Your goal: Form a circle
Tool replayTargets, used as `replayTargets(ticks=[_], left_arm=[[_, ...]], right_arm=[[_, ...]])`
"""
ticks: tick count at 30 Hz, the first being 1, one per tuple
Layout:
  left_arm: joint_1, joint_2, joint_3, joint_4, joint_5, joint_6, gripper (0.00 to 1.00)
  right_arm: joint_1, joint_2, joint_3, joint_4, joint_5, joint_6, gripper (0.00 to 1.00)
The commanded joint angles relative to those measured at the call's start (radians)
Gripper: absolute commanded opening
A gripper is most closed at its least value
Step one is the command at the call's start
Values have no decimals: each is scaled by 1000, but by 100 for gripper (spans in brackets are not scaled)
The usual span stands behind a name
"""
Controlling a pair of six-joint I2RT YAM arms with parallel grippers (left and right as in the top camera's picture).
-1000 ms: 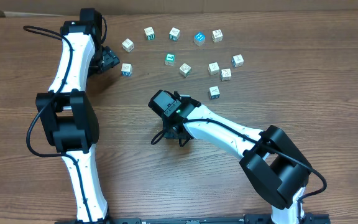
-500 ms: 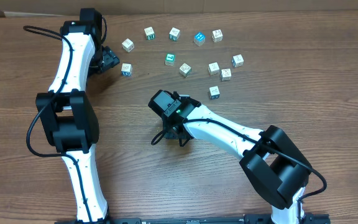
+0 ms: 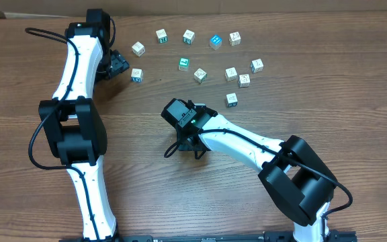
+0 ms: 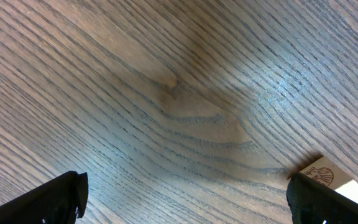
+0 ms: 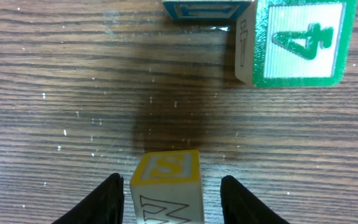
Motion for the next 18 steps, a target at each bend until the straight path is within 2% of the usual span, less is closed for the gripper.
replayTargets(ticks=[1,4,18], left_arm=[[-7,-35,-3,0,4,19,99],[-7,-35,-3,0,4,19,99],[-7,-35,-3,0,4,19,100]], right_arm=[[0,3,-10,5,14,0,43],[0,3,-10,5,14,0,37],[0,3,-10,6,14,0,38]])
